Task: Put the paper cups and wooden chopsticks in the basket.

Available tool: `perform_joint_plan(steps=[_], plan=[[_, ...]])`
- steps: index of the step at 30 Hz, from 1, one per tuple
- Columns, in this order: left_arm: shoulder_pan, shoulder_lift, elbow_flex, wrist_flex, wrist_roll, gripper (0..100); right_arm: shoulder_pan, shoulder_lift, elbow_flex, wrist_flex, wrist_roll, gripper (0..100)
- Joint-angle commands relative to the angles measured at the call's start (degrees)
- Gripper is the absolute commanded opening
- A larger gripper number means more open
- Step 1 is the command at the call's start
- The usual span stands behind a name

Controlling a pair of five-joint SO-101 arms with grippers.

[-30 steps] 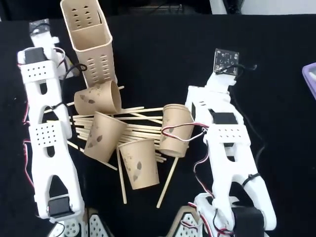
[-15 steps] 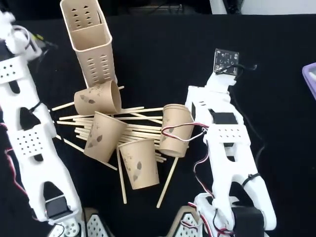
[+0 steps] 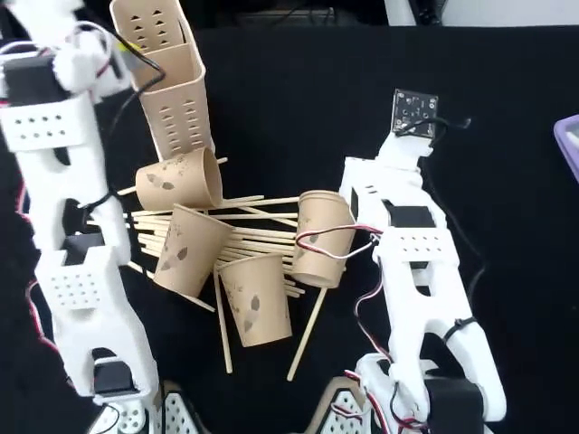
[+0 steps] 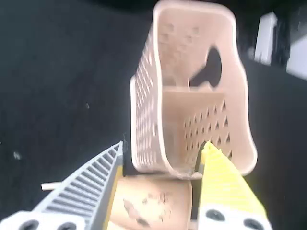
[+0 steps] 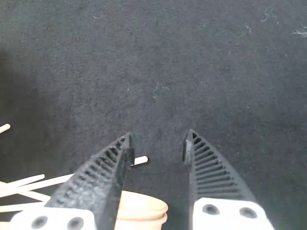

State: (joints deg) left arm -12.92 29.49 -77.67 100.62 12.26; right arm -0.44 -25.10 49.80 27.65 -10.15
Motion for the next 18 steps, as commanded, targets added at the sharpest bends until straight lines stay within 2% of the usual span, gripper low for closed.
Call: perform_joint_plan(steps=[1, 16, 18], plan=[[2.42, -5.01, 6.64, 0.18, 0.44, 26, 0.53, -0.22, -0.13, -1.58, -0.44, 17.8], [2.42, 1.76, 9.80, -2.11, 0.70, 26, 0.53, -0.22, -0.13, -1.58, -0.44, 17.9], [2.42, 1.76, 9.71, -2.02, 0.26, 23, 0.53, -0.22, -0.13, -1.58, -0.44, 17.9]])
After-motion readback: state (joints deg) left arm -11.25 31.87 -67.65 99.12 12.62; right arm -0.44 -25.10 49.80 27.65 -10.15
